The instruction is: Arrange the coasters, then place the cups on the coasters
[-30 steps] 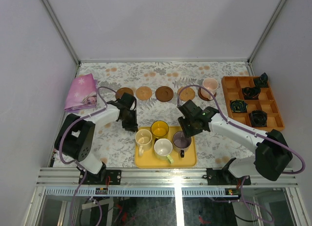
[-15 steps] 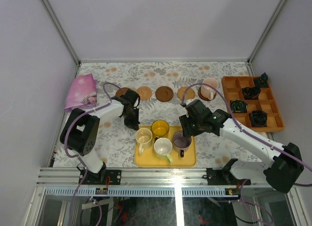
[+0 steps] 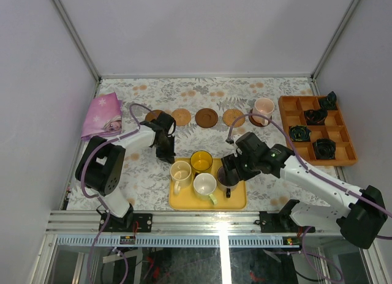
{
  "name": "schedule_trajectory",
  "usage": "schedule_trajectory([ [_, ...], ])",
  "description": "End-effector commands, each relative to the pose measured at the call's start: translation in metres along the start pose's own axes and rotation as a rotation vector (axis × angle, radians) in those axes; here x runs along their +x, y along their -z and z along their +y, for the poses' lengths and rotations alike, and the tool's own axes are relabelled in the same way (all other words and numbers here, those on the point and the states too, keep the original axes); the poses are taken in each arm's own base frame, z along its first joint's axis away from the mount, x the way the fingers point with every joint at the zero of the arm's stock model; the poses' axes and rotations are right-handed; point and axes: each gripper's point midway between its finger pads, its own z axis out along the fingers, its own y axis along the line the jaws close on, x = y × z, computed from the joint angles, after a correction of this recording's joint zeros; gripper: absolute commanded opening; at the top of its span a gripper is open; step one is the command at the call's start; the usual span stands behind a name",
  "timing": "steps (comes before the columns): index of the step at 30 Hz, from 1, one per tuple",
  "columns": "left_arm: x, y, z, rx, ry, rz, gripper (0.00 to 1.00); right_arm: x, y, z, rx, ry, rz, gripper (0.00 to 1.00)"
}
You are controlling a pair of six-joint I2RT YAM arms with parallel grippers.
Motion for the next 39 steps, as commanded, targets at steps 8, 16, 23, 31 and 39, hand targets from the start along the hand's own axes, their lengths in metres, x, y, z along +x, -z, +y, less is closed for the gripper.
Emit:
schedule_trajectory([
  [8, -0.033, 0.019, -0.02, 0.063, -0.031, -0.114, 0.39, 0.019, -0.009, 0.023, -0.078, 0.052, 0.038, 0.99],
  [16, -0.05, 0.033, -0.031, 0.084, -0.033, -0.166, 0.84, 0.032, -0.023, 0.003, 0.03, 0.049, 0.101, 0.99],
  [23, -0.066, 0.043, -0.035, 0.077, -0.035, -0.214, 0.85, 0.036, -0.028, -0.016, 0.133, 0.021, 0.111, 0.99],
  [31, -0.082, 0.054, -0.037, 0.077, -0.033, -0.269, 0.86, 0.037, -0.023, -0.026, 0.182, -0.008, 0.066, 0.66],
  [39, -0.097, 0.067, -0.033, 0.094, 0.005, -0.325, 0.86, 0.029, -0.028, -0.016, 0.121, 0.009, 0.026, 0.59],
])
